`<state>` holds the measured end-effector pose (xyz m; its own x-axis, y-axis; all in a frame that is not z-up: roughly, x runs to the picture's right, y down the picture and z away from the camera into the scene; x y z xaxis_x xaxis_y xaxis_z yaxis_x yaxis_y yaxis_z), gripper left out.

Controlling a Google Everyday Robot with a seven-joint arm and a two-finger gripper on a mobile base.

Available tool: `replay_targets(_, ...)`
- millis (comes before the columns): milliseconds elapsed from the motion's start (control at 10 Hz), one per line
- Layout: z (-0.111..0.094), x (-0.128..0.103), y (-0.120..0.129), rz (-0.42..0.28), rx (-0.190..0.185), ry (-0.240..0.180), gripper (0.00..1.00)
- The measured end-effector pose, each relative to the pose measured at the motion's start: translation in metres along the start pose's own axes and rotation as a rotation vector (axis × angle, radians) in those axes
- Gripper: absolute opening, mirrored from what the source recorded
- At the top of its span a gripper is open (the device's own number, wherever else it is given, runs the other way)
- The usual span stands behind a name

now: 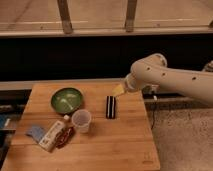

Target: Push the eraser across the table

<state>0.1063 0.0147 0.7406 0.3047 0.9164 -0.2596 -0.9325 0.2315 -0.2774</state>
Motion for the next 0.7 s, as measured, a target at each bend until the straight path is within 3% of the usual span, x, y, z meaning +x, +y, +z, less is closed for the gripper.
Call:
replay_targets(500, 0.0, 0.0, 0.0, 0.0, 0.0, 0.0, 0.8)
replay_targets(700, 0.0, 0.0, 0.0, 0.0, 0.0, 0.0, 0.71)
